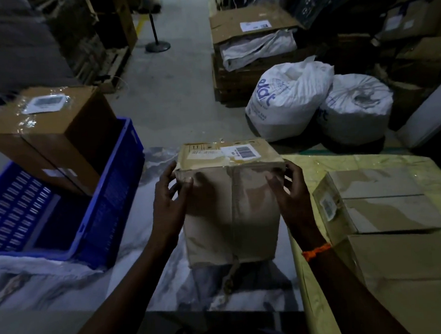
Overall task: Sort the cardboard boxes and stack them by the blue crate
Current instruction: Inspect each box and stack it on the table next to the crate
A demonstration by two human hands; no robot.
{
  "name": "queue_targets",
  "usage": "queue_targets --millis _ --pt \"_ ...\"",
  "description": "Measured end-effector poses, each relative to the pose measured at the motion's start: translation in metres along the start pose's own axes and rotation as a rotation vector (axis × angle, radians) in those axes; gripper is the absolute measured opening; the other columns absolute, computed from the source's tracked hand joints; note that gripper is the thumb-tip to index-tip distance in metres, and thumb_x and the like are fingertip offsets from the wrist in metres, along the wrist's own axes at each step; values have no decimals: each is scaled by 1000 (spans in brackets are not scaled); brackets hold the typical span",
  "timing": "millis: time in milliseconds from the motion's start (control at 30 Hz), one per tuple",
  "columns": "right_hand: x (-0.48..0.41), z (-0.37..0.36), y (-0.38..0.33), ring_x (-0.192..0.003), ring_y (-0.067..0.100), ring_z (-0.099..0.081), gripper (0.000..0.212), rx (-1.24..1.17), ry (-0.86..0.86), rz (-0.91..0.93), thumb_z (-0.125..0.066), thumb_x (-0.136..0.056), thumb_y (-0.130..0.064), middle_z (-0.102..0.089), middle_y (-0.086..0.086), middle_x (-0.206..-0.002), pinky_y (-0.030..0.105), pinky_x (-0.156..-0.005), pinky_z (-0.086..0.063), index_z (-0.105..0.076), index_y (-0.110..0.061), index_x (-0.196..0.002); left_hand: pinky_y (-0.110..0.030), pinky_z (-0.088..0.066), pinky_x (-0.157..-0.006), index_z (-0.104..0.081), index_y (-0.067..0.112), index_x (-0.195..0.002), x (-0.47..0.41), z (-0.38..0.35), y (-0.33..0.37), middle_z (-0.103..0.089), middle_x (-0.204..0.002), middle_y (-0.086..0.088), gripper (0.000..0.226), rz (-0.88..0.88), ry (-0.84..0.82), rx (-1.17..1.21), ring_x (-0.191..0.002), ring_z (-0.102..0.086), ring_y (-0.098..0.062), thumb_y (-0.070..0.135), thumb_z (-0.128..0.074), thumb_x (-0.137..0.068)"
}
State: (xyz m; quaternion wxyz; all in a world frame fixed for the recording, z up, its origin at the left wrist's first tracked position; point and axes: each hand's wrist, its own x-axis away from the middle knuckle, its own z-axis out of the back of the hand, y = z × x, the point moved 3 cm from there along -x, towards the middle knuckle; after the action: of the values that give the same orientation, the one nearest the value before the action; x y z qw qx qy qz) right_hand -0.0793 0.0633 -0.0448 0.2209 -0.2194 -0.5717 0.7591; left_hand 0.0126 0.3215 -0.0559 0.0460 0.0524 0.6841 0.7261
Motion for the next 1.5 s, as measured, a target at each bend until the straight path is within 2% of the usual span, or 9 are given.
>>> queue_targets --millis 167,300,533,700,833,933,1100,1367,1500 --pt "41 8 6 -119 1 -60 75 7 57 63 -62 -86 -60 -58 1 -140 9 -83 -52 -48 -20 -148 -3 -46 -87 -47 35 -146 32 10 0 -43 -137 28 54 -175 45 -184 -123 -46 14 49 -60 -96" --pt "58 18 11 -112 -7 -60 64 15 59 76 -60 -87 -59 -60 1 -132 12 -79 -54 -49 -27 -141 -11 -53 -83 -49 27 -135 51 23 -5 -48 -138 10 54 -206 44 -207 -122 -54 5 58 -59 -91" --pt "84 25 27 -124 14 -56 54 54 31 131 -58 -87 -46 -54 3 -137 38 -86 -58 -46 -33 -139 -28 -55 -81 -50 10 -125 82 26 -14 -45 -139 -3 43 -381 7 -305 -129 -49 -11 37 -59 -93" --pt "87 26 15 -123 19 -54 53 163 27 242 -56 -86 -36 -52 9 -135 28 -92 -55 -49 -19 -135 -12 -44 -100 -56 0 -125 91 18 5 -34 -152 -18 40 -492 -70 -409 -139 -36 -1 16 -52 -89" --pt "75 20 -15 -128 26 -53 44 488 14 460 -54 -90 -24 -54 15 -137 38 -102 -51 -61 -4 -128 -48 -37 -115 -58 11 -135 75 14 21 -37 -158 -10 42 -602 -157 -704 -148 -33 -25 19 -56 -94" --pt "66 -1 -29 -145 33 -42 57 770 -135 522 -48 -99 -42 -49 18 -153 51 -118 -37 -55 -7 -144 -64 -22 -120 -48 17 -148 60 -2 29 -38 -161 -9 49 -642 -260 -1018 -154 -25 -28 36 -43 -103" --pt "66 -34 -23 -160 24 -7 88 1110 -440 376 -5 -95 -69 -7 5 -173 49 -127 -7 -12 -16 -165 -56 -25 -122 -32 11 -159 48 -23 19 -27 -166 -12 65 -643 -490 -1267 -153 -27 -31 43 -20 -104" --pt "67 -32 -19 -160 20 -1 87 1132 -480 355 -1 -95 -68 -2 3 -174 47 -129 -3 -6 -17 -165 -52 -32 -118 -38 7 -156 52 -24 17 -33 -163 -15 63 -654 -490 -1311 -150 -34 -32 41 -22 -105" --pt "70 -27 -29 -160 18 0 102 1088 -527 336 14 -86 -79 -3 3 -174 42 -127 2 -6 -18 -165 -54 -29 -121 -37 10 -157 56 -23 23 -29 -164 -13 64 -629 -504 -1269 -152 -29 -29 43 -22 -105"
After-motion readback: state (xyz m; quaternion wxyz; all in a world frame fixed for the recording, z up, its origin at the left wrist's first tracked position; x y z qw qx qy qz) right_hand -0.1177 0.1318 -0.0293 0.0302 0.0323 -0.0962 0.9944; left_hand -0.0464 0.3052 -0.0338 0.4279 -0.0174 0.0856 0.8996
